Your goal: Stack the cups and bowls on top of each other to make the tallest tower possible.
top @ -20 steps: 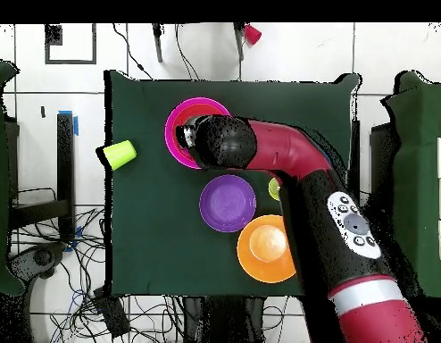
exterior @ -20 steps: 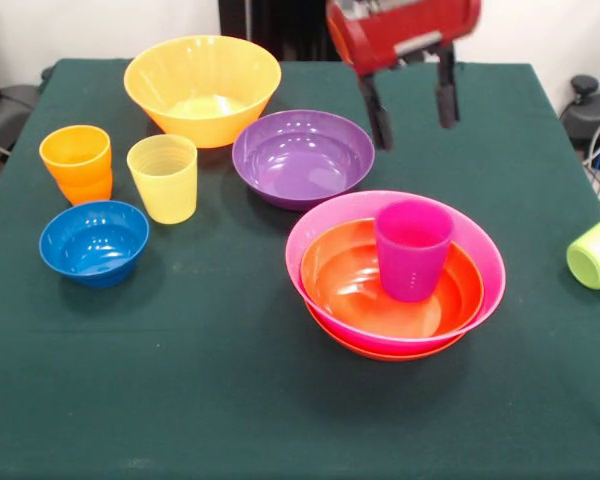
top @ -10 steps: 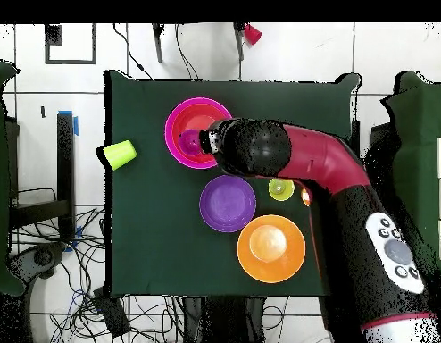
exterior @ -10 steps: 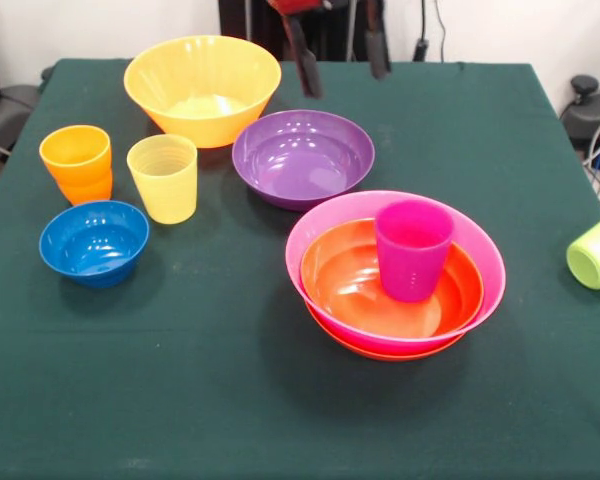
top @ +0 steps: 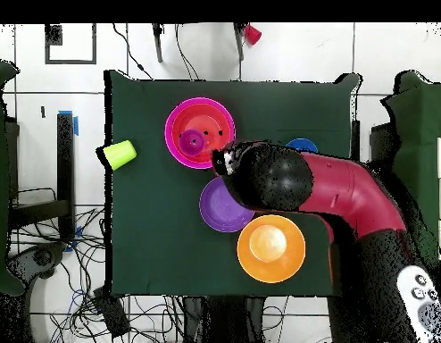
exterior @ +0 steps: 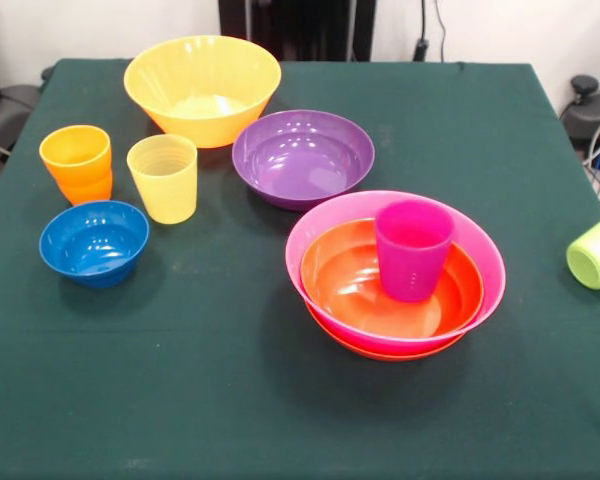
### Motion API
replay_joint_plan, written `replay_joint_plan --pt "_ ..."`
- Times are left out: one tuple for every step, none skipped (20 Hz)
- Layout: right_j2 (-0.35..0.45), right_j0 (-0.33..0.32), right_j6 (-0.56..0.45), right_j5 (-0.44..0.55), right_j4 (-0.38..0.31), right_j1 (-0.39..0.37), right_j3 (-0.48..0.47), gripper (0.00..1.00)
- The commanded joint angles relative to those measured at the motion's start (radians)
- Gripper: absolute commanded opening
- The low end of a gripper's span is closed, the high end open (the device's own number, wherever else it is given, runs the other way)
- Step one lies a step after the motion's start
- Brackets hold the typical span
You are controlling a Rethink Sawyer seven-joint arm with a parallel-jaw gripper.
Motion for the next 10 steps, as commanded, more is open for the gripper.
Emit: replay_joint_plan --pt "0.038 -0.03 -0.023 0.014 0.102 -0.205 0.296 1.0" --pt "0.039 -0.037 -0.037 0.019 0.121 -0.225 0.314 1.0" --pt "0.045 -0.05 -0.063 0.013 0.142 -0.249 0.339 1.0" --pt "0.052 -0.063 -0.09 0.007 0.164 -0.273 0.363 1.0" --pt "0.05 -0.074 -0.11 -0.007 0.171 -0.29 0.39 1.0" --pt "0.047 -0.079 -0.113 -0.01 0.172 -0.293 0.402 1.0" --pt "0.046 -0.091 -0.121 -0.022 0.175 -0.296 0.428 1.0" --pt "0.055 -0.104 -0.13 -0.045 0.18 -0.293 0.447 1.0" --pt "0.074 -0.126 -0.146 -0.091 0.196 -0.297 0.487 1.0" --pt "0.074 -0.131 -0.145 -0.104 0.202 -0.303 0.503 1.0"
